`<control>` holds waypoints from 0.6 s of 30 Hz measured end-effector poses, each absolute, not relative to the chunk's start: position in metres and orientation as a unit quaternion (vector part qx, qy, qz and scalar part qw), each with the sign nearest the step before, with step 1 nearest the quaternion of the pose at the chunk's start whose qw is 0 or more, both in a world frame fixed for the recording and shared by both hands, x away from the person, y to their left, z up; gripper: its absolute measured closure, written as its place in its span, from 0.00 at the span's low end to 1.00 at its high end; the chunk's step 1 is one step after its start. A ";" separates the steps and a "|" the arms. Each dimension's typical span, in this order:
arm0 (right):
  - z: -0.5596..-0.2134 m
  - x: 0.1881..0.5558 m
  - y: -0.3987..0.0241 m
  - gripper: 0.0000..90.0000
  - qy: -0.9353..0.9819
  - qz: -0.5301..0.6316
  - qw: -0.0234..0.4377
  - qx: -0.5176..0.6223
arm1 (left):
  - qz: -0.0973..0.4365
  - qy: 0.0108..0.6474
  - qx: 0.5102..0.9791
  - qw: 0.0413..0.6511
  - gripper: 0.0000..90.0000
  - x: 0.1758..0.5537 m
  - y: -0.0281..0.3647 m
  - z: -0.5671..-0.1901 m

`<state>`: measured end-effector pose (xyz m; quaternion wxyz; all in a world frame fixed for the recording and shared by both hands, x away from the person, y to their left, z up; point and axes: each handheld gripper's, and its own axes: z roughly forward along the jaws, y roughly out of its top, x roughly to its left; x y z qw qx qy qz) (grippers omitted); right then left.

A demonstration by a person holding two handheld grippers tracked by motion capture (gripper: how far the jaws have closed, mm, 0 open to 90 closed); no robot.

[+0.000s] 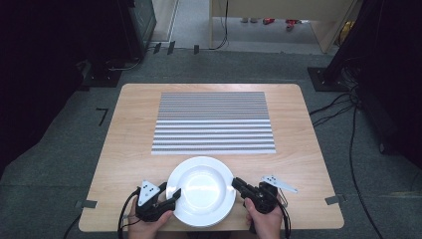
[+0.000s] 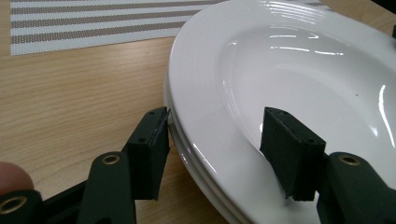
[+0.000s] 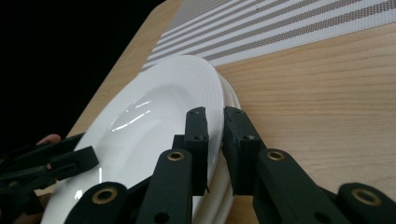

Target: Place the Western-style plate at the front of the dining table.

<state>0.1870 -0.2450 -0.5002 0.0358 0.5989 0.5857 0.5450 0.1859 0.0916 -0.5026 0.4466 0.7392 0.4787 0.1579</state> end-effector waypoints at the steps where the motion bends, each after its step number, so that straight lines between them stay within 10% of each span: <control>1: -0.500 0.188 -0.244 0.85 0.591 0.540 0.034 0.598 | 0.155 0.480 0.737 0.449 0.47 0.186 0.092 -0.502; 18: -0.503 0.189 -0.245 0.85 0.583 0.553 0.018 0.595 | 0.157 0.481 0.738 0.447 0.48 0.186 0.092 -0.503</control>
